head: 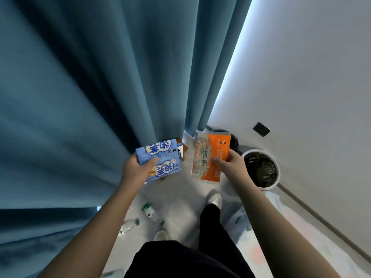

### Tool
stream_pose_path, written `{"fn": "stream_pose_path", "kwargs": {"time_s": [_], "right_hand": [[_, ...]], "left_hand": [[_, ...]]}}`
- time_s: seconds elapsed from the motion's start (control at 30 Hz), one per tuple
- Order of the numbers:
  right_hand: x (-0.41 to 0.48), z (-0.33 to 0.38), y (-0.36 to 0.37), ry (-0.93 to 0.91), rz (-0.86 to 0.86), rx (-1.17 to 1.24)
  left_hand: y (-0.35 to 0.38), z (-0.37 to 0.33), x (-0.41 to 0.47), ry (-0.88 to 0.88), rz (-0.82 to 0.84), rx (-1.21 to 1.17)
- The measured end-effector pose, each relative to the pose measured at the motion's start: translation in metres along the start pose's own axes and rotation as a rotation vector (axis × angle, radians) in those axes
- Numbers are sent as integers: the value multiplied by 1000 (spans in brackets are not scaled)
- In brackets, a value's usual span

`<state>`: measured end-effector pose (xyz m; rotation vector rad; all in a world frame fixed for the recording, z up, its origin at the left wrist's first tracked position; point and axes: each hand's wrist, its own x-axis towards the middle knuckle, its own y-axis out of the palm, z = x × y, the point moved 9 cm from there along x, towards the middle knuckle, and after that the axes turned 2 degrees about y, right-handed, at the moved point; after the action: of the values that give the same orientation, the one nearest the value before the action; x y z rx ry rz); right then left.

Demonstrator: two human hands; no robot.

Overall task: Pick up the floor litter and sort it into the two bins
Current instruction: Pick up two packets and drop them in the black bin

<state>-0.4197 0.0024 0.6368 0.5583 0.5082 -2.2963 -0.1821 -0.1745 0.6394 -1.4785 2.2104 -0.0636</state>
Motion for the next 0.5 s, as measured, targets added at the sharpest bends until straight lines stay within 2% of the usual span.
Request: {"fn": "stream_pose_path", "kwargs": {"time_s": [0.1,0.3,0.5], "right_hand": [[44,2,-36,16,-2,14],[129,23,-107,57,71,-63],[207,11,-153,133,62,-183]], "left_hand": [[50,-16,24,-1,27,1],[143,-35,44,-124,-52,-39],[231,-41,78,-193,-10,-9]]}}
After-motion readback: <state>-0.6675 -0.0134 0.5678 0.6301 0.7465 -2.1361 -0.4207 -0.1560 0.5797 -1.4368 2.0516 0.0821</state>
